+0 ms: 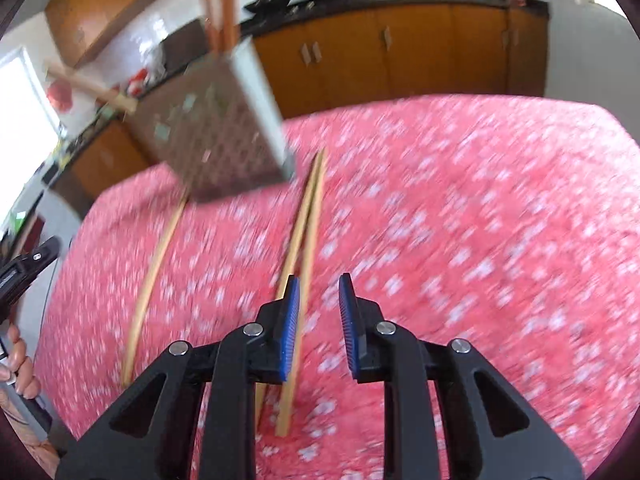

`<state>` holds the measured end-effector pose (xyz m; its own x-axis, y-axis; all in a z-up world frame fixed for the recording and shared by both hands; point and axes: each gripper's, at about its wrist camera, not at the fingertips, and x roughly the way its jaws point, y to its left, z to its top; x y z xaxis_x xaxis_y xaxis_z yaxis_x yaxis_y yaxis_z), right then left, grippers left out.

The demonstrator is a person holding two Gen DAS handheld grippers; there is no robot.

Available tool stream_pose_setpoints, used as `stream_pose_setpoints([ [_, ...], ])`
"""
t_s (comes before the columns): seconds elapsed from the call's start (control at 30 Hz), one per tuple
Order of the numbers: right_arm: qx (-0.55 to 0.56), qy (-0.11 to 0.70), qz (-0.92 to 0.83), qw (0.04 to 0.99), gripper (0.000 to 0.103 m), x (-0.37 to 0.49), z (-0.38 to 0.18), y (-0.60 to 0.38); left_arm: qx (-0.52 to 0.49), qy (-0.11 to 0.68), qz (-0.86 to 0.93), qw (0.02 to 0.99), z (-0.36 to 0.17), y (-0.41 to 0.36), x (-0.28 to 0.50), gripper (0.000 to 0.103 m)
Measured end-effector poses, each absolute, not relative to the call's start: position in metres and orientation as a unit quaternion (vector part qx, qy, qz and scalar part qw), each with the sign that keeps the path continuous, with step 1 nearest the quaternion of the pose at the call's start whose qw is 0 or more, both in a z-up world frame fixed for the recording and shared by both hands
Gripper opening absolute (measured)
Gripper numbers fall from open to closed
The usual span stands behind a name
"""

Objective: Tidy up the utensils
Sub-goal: 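Grasp a chopstick with the left tool while the right tool grasps another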

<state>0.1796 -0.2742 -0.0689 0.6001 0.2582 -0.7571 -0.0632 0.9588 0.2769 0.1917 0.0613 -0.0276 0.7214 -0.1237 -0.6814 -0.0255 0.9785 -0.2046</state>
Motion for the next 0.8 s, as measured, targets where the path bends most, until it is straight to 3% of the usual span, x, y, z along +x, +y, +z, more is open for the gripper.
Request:
stream_pose_setpoints([
  [0.1,0.084,0.449,0.09,0.885,0.021,0.182,-0.074,-0.261,-0.095,0.389,-0.055,0.915,-0.045,0.045,0.19,0.025],
  [0.17,0.053,0.454,0.06,0.887,0.008,0.183,-0.081,-0.259,-0.087,0.397,-0.073,0.911,-0.051,0.035,0.189,0.025],
  [0.5,0.077,0.442,0.009,0.894,0.008,0.178,-0.078,-0.298,-0.051,0.433,-0.12,0.892,-0.072,0.001,0.186,0.015],
  [0.8,0.068,0.441,0.009,0.895,0.008,0.178,-0.081,-0.288,-0.021,0.451,-0.116,0.885,-0.089,-0.008,0.185,0.013],
])
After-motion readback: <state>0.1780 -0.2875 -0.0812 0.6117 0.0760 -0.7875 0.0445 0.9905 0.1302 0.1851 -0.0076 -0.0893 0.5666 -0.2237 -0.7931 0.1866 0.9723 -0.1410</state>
